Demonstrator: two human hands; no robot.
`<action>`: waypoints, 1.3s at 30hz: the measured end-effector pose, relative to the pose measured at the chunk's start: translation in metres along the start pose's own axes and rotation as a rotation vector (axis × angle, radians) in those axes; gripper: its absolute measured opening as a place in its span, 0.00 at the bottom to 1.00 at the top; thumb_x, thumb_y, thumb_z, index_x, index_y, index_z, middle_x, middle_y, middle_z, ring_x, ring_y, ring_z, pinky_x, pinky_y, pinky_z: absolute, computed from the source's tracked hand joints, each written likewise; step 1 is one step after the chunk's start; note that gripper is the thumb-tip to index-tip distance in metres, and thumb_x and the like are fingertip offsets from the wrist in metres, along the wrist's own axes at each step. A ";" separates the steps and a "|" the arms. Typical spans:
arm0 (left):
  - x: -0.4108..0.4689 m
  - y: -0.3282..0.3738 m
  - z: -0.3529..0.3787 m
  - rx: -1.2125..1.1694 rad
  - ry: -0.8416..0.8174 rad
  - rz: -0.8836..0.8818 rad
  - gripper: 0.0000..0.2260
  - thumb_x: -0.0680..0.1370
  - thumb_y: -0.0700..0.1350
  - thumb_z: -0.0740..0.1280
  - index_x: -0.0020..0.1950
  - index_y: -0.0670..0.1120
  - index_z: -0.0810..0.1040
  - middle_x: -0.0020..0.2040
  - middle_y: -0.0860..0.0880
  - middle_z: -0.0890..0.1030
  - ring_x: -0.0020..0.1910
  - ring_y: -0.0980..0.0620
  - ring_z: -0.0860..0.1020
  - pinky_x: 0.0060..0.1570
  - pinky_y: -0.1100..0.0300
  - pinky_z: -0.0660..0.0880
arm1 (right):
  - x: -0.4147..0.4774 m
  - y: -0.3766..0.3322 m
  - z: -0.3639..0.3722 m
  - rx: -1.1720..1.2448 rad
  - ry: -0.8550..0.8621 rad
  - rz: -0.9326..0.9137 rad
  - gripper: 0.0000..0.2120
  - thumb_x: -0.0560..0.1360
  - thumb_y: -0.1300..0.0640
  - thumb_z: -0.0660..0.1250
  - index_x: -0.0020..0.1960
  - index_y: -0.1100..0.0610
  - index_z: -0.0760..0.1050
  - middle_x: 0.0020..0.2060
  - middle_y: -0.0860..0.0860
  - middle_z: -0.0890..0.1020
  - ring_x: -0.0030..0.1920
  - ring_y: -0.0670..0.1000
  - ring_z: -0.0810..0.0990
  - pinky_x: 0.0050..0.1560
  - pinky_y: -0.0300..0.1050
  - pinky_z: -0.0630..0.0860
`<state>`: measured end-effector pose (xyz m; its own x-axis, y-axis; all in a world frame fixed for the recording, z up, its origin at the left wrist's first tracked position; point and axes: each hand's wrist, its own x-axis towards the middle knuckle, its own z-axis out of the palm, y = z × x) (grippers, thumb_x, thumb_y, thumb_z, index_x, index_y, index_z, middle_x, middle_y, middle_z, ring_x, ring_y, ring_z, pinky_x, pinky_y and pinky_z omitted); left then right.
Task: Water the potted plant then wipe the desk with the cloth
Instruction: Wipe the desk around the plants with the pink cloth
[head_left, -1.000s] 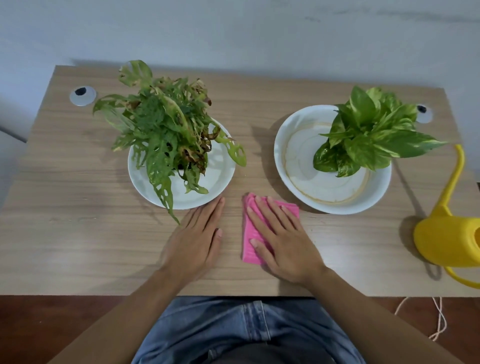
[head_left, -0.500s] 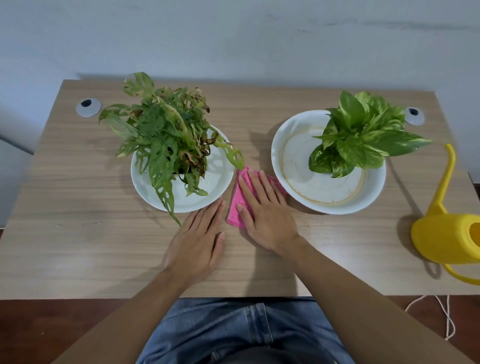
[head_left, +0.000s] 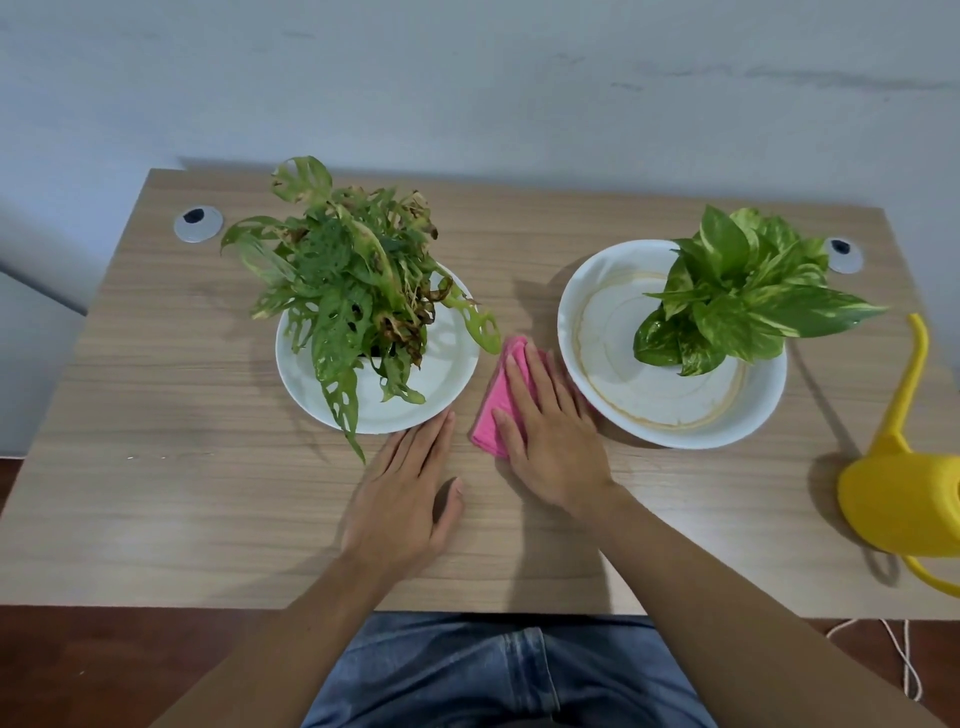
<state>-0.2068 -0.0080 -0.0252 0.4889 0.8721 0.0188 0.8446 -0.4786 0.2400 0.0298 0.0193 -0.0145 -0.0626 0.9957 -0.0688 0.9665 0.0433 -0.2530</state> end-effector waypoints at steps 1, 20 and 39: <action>0.000 0.000 0.000 -0.002 0.004 0.004 0.35 0.88 0.55 0.60 0.91 0.43 0.56 0.92 0.47 0.58 0.91 0.48 0.58 0.89 0.45 0.58 | 0.013 -0.005 0.000 0.014 -0.008 0.006 0.33 0.92 0.40 0.45 0.93 0.49 0.40 0.92 0.50 0.43 0.92 0.53 0.41 0.91 0.56 0.44; -0.001 -0.006 0.002 -0.026 0.030 0.005 0.34 0.87 0.52 0.60 0.91 0.42 0.57 0.92 0.47 0.55 0.90 0.48 0.59 0.88 0.45 0.58 | -0.084 0.065 -0.024 -0.009 -0.047 -0.205 0.36 0.90 0.45 0.61 0.93 0.51 0.50 0.92 0.48 0.50 0.92 0.52 0.49 0.89 0.62 0.57; -0.001 -0.002 -0.003 -0.049 0.018 0.012 0.33 0.87 0.52 0.60 0.91 0.43 0.59 0.92 0.48 0.57 0.90 0.48 0.61 0.89 0.46 0.57 | -0.036 0.026 -0.019 0.009 -0.045 -0.272 0.34 0.92 0.42 0.55 0.93 0.49 0.48 0.92 0.47 0.49 0.92 0.50 0.44 0.90 0.58 0.52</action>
<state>-0.2099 -0.0079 -0.0224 0.4949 0.8681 0.0396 0.8264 -0.4843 0.2873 0.0621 -0.0138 -0.0005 -0.3312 0.9427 -0.0399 0.9101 0.3081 -0.2771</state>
